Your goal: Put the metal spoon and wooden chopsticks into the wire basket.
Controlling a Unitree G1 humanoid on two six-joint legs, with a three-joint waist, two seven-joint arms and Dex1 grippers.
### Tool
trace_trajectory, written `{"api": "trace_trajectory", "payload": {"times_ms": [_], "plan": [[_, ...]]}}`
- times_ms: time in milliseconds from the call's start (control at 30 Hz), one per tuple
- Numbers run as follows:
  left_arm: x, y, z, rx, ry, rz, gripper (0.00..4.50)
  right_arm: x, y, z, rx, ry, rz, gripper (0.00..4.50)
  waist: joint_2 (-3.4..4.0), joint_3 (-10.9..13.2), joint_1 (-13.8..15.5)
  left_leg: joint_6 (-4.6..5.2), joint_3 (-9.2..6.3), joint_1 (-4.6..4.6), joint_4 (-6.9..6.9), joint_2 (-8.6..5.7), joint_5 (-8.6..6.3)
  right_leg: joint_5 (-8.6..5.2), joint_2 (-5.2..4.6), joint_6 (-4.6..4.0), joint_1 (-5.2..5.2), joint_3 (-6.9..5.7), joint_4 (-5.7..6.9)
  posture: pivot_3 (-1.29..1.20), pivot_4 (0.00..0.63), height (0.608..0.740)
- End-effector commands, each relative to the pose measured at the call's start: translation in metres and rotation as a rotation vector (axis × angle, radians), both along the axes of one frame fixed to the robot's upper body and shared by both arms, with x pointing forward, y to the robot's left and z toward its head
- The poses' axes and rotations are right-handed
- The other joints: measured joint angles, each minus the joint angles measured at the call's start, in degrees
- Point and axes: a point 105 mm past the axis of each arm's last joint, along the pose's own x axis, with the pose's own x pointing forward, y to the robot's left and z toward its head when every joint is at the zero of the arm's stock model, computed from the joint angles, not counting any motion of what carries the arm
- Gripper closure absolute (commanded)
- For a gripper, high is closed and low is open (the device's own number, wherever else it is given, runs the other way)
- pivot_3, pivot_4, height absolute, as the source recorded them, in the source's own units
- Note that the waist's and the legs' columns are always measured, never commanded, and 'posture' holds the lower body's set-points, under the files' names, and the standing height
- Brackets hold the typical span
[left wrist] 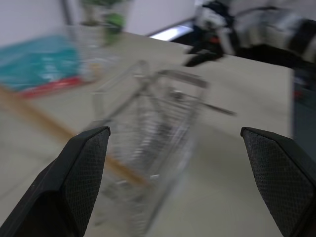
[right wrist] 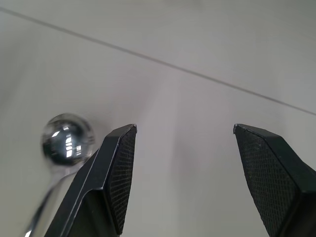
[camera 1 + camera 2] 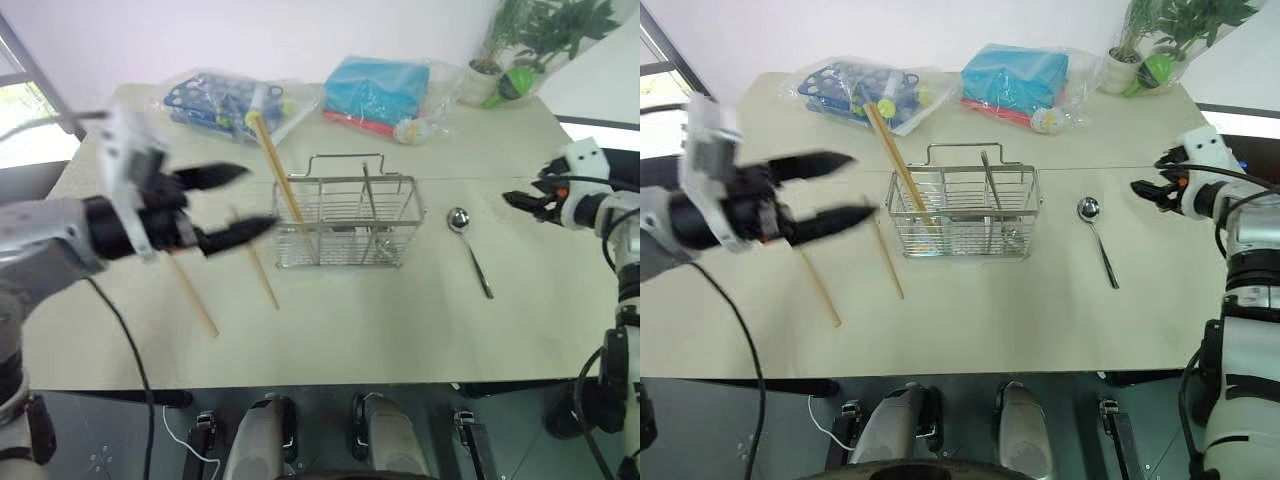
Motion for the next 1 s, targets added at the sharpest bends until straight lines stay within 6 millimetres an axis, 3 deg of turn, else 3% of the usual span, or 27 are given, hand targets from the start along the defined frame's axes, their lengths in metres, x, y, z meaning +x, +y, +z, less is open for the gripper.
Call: {"api": "trace_trajectory", "payload": {"times_ms": [33,233,333,567,800,900,1000], "plan": [[-0.007,-0.011,0.0,0.028,0.006,-0.119,0.05,0.002,0.01,0.008,0.014,0.022,0.005,1.27,0.0,0.0,0.0,-0.01,-0.01,0.0,0.0,0.0,0.01,0.0,0.02,0.0,0.0,0.0,0.0,0.0,0.15,0.715],[0.003,-0.024,0.0,0.009,0.002,-0.176,0.05,-0.002,0.033,-0.025,0.037,0.124,0.036,1.27,-0.01,0.0,0.2,0.0,-0.02,-0.01,0.02,-0.01,0.02,0.0,0.05,0.01,0.03,0.0,-0.01,0.0,0.15,0.715],[0.007,-0.024,-0.001,0.011,-0.007,-0.17,0.05,-0.005,0.044,-0.031,0.06,0.128,0.056,1.27,0.0,0.0,0.2,0.0,-0.02,-0.02,0.02,-0.01,0.03,0.0,0.05,0.02,0.01,0.0,0.0,0.0,0.15,0.715],[0.011,-0.02,0.006,-0.007,-0.017,-0.153,0.05,-0.017,0.051,-0.035,0.091,0.139,0.056,1.27,0.0,0.0,0.3,0.0,-0.06,-0.03,0.02,-0.01,0.03,-0.01,0.05,0.03,0.01,0.0,0.0,0.0,0.15,0.715],[0.011,-0.024,0.005,-0.004,-0.013,-0.17,0.05,-0.025,0.065,-0.054,0.113,0.183,0.073,1.27,-0.01,0.0,0.2,0.0,-0.05,-0.02,0.02,-0.01,0.02,-0.01,0.05,0.03,0.02,0.0,0.01,0.0,0.15,0.715],[0.007,-0.026,0.005,0.0,-0.005,-0.2,0.0,-0.027,0.066,-0.061,0.111,0.196,0.066,2.08,-0.01,0.0,0.2,0.0,-0.07,-0.02,0.02,0.0,0.02,-0.02,0.07,0.03,0.02,0.01,0.01,0.0,0.15,0.715],[0.004,-0.026,0.005,0.007,0.002,-0.216,0.0,-0.027,0.067,-0.064,0.114,0.191,0.065,3.59,-0.03,0.0,0.2,0.0,-0.07,-0.01,0.02,0.0,0.02,-0.02,0.07,0.03,0.03,0.0,0.01,0.0,0.15,0.715]]}}
